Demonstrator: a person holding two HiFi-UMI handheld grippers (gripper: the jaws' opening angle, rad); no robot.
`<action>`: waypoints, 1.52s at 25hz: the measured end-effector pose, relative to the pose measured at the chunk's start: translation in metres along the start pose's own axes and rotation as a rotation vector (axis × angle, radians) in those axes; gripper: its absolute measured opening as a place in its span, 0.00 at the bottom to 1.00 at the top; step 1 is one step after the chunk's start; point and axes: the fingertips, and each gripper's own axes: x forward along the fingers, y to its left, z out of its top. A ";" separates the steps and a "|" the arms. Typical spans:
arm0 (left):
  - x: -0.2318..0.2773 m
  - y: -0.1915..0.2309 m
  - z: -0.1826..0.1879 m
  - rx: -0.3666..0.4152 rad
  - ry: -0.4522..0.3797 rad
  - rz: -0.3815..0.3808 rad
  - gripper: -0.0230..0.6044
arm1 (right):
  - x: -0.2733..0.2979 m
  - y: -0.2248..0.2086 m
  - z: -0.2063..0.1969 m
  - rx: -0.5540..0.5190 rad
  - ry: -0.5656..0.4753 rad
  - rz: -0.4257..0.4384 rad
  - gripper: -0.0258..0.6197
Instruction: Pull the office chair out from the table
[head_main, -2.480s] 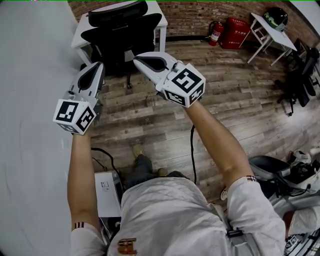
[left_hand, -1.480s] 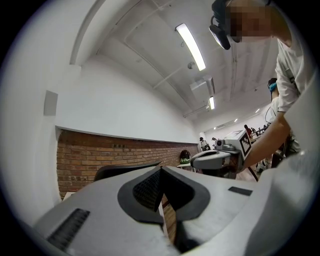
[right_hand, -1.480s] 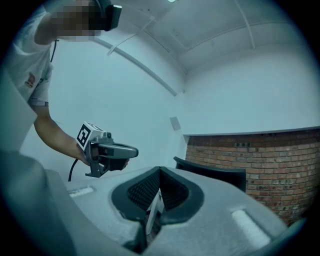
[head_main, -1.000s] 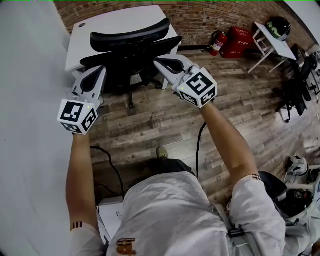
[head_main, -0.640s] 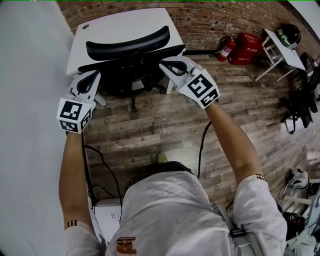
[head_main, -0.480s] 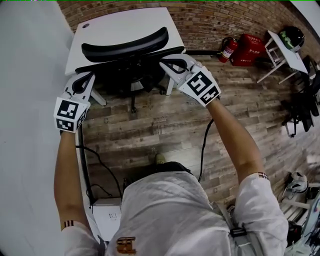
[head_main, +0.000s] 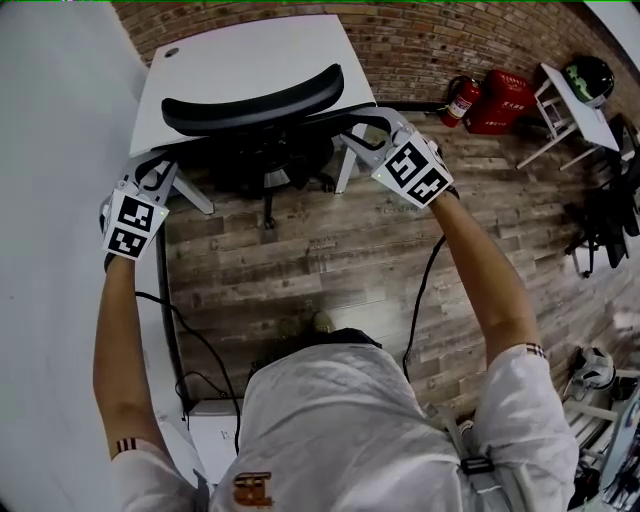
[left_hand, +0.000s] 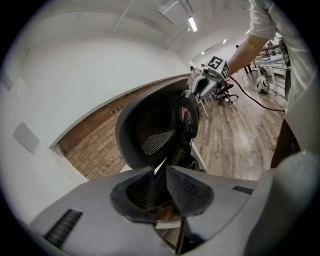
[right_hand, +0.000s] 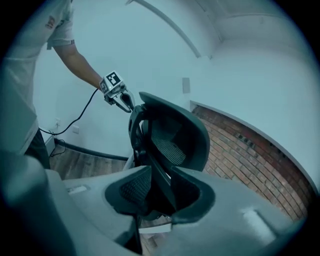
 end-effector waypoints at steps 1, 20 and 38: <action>0.003 0.002 -0.004 0.018 0.016 -0.008 0.17 | 0.002 -0.002 -0.006 -0.006 0.021 0.002 0.23; 0.075 0.014 -0.071 0.267 0.302 -0.269 0.41 | 0.065 -0.038 -0.083 -0.199 0.365 0.198 0.47; 0.116 -0.005 -0.096 0.375 0.365 -0.419 0.37 | 0.112 -0.012 -0.119 -0.328 0.524 0.454 0.39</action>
